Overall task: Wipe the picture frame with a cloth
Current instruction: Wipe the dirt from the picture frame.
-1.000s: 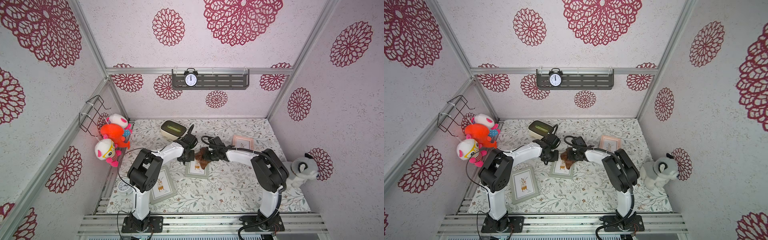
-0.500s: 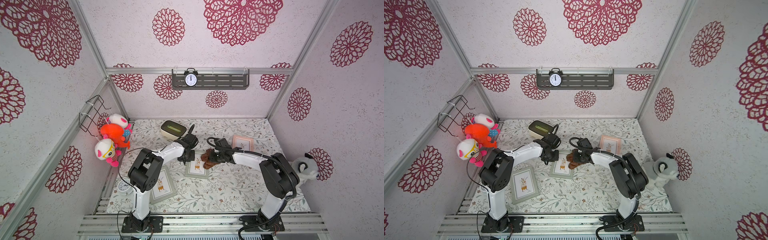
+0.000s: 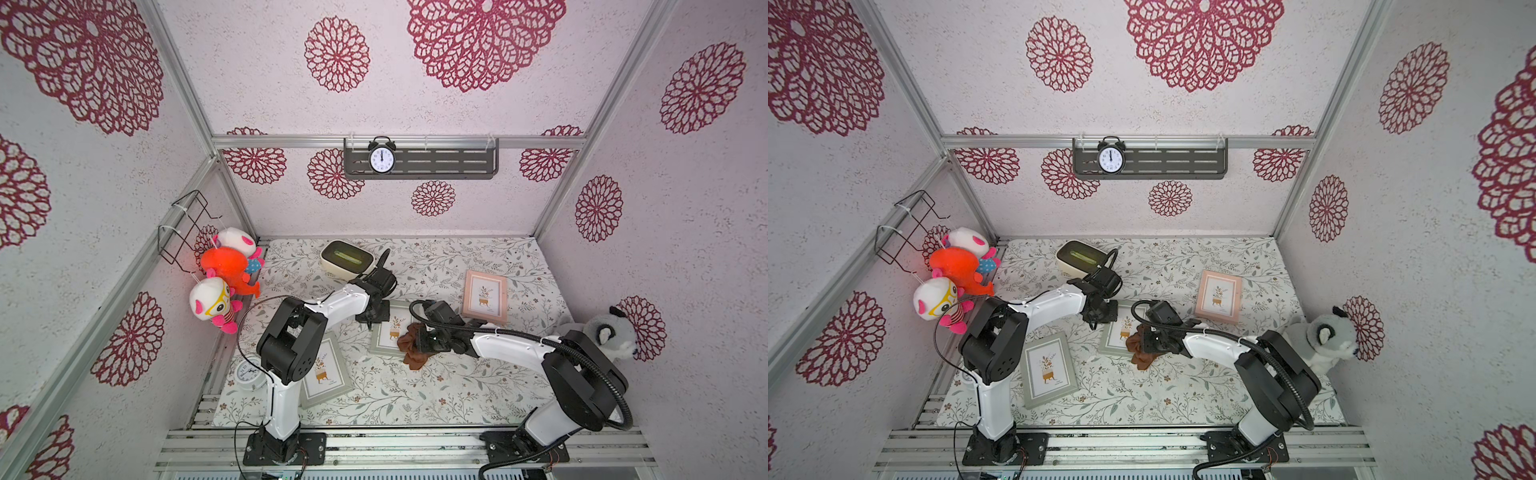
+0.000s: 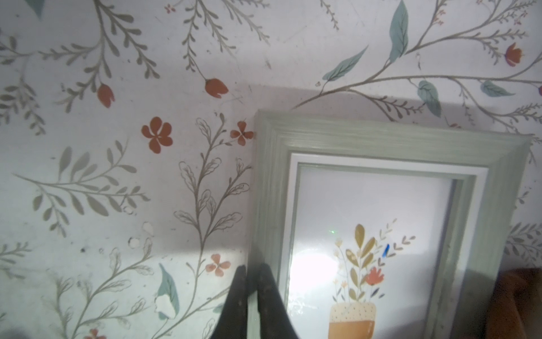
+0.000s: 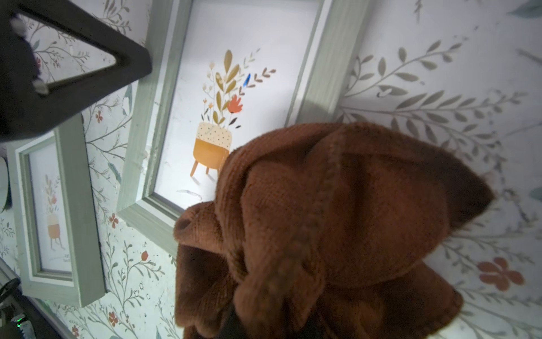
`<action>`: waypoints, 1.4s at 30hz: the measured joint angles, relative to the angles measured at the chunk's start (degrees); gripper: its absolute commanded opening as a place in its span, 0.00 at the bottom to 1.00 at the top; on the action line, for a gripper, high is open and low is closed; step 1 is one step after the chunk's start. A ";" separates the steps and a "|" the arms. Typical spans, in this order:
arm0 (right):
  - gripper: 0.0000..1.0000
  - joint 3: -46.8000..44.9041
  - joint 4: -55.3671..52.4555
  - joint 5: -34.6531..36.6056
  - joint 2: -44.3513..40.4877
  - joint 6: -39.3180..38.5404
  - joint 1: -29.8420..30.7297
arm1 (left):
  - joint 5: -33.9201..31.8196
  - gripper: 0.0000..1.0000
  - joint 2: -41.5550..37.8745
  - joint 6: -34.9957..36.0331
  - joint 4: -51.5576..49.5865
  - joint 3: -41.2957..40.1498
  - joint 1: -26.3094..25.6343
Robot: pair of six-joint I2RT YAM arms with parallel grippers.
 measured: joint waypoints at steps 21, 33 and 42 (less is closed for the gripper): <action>0.00 4.11 1.31 -0.02 4.17 -3.19 -3.96 | -0.66 0.10 -0.35 -0.02 0.22 -0.39 -0.28; 0.00 -5.99 2.27 0.46 -5.25 1.90 3.37 | -0.87 0.08 -0.37 0.00 0.26 -0.46 -0.44; 0.00 -2.12 2.21 4.42 -2.10 1.55 8.15 | -1.07 0.07 -0.37 0.00 0.26 -0.50 -0.63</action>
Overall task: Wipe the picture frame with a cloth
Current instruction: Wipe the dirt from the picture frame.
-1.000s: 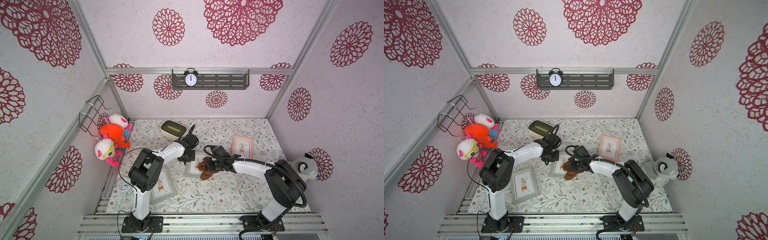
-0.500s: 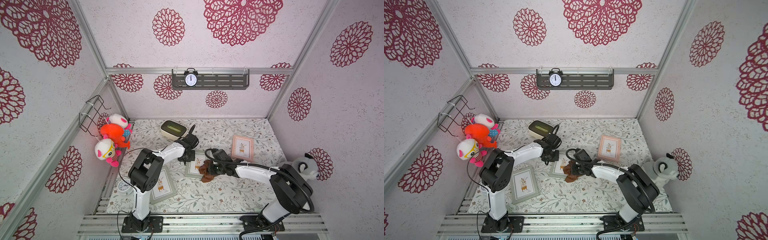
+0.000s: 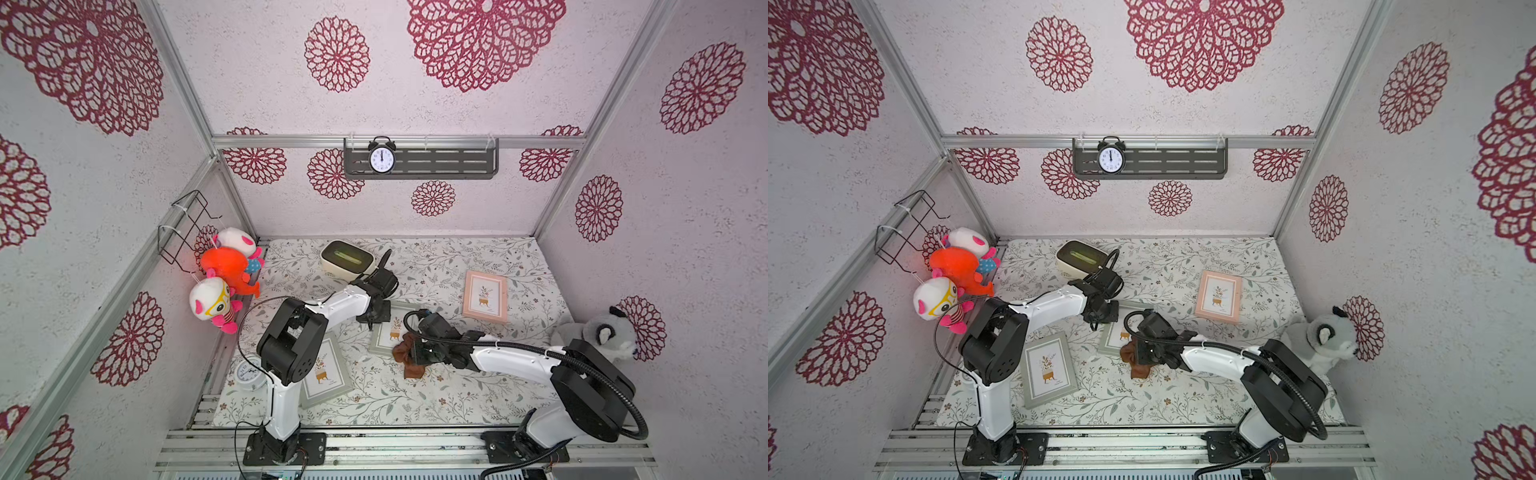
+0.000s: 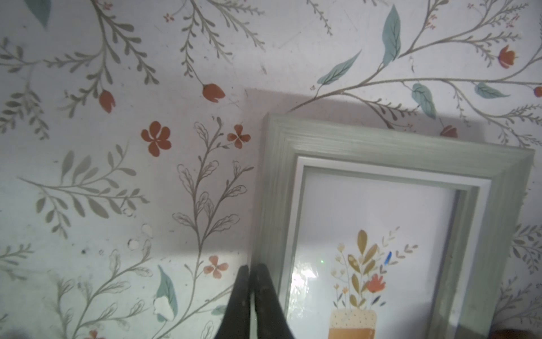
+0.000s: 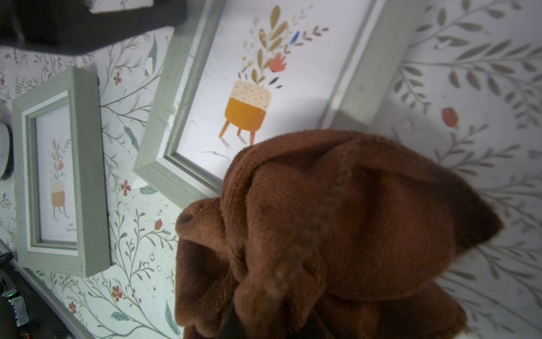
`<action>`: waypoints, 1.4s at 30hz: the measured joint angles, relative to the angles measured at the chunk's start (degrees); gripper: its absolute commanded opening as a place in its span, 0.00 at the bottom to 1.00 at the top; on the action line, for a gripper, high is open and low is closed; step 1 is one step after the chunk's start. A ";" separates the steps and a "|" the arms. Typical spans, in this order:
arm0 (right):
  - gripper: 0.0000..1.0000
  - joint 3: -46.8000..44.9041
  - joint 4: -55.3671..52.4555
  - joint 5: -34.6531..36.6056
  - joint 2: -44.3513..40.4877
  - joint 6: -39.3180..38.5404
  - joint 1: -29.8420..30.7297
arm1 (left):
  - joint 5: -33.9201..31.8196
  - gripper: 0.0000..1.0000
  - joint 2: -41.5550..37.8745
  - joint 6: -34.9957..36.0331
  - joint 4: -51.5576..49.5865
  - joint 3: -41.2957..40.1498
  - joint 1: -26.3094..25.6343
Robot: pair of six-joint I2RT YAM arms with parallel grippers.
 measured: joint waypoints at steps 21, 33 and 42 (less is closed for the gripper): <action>0.00 3.28 2.73 5.20 4.70 -2.91 7.74 | -0.04 0.07 0.02 0.00 0.09 -0.33 0.00; 0.00 1.55 -2.43 5.57 3.48 -2.82 7.41 | -0.07 0.07 0.04 0.00 0.24 -0.44 0.00; 0.00 12.74 -3.19 2.27 11.32 -5.44 7.56 | 0.02 0.07 0.15 -0.13 0.39 -0.37 0.00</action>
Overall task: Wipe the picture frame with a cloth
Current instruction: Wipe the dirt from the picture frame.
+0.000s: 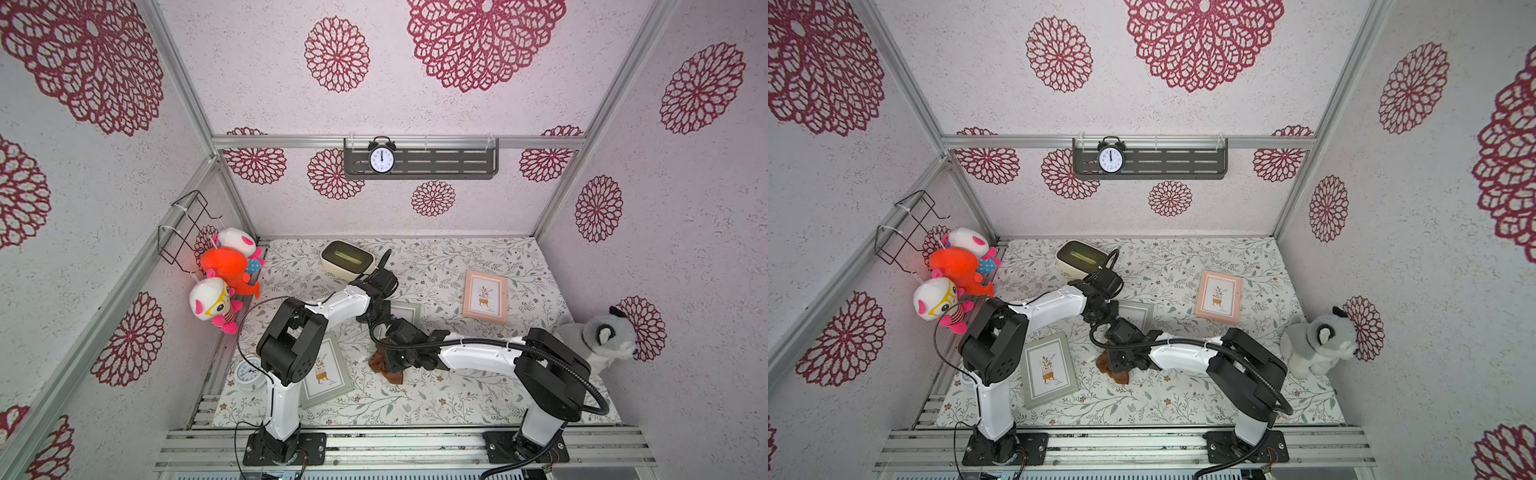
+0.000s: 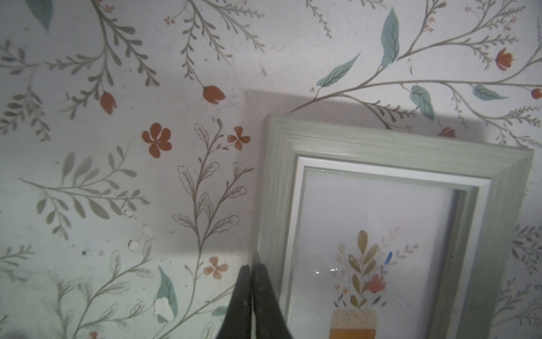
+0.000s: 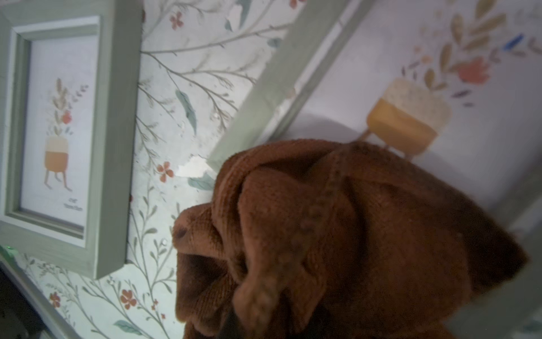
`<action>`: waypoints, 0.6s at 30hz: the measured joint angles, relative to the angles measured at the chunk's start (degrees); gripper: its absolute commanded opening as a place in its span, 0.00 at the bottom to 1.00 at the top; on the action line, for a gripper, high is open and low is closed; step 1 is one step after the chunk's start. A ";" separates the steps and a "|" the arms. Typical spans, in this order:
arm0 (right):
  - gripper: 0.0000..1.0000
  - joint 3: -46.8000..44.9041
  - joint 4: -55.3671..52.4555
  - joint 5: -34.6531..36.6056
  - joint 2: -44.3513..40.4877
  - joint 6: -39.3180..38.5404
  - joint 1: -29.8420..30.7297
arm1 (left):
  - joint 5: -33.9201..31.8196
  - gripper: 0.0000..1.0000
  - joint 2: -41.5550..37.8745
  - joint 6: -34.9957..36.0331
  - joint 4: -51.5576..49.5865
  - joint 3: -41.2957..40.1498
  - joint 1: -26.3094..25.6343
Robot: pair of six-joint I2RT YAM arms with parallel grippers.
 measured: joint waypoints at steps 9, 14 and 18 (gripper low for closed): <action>0.00 -2.05 6.91 -1.05 -0.22 1.57 -2.51 | 0.02 0.07 0.26 0.07 0.11 0.07 0.00; 0.00 -6.03 9.40 -0.70 -2.80 3.08 -4.02 | 0.83 0.07 0.37 0.09 0.44 0.33 -0.09; 0.00 -9.60 8.63 0.92 -6.34 3.98 -4.90 | 0.90 0.06 0.61 0.11 0.46 0.37 -0.11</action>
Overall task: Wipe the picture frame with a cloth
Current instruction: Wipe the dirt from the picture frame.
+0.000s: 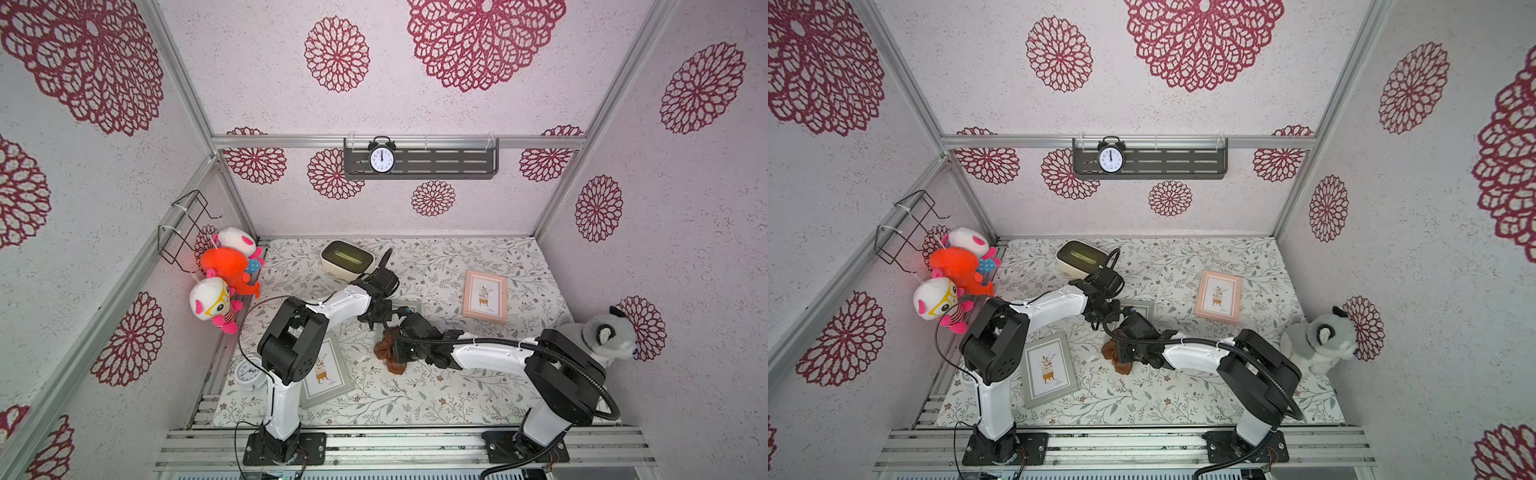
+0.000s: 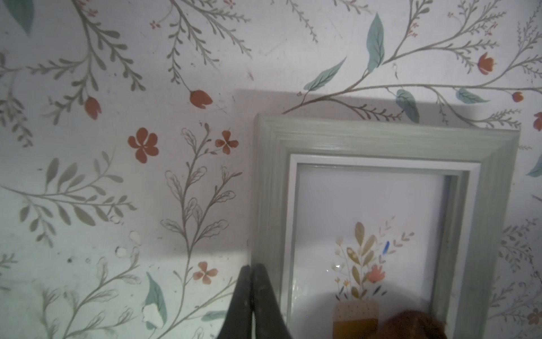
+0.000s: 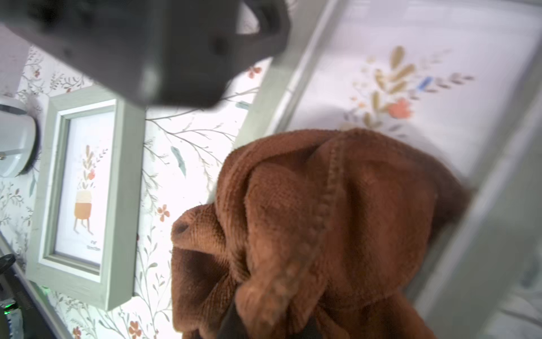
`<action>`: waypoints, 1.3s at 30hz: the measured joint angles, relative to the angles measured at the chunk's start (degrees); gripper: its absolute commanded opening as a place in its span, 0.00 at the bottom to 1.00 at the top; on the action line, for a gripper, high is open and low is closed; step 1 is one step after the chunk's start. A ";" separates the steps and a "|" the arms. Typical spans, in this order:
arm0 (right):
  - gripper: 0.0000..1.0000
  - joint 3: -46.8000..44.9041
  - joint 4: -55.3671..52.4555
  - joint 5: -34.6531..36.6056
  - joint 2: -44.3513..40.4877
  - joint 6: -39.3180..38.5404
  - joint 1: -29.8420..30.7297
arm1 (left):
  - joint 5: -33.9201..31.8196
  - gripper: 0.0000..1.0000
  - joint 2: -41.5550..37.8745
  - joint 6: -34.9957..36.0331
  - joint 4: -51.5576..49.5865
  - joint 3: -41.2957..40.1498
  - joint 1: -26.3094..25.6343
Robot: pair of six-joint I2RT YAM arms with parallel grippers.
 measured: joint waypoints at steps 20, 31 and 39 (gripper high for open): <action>0.00 -0.90 -2.47 2.69 -0.76 -0.61 -6.97 | 0.57 0.06 0.35 0.00 0.04 0.28 -0.11; 0.00 6.29 6.14 2.34 9.79 -2.05 -8.81 | 0.61 0.06 0.46 0.02 -0.17 0.50 -0.11; 0.00 1.95 9.03 -0.81 7.26 -1.49 -7.91 | 0.61 0.06 0.48 0.02 -0.17 0.50 -0.11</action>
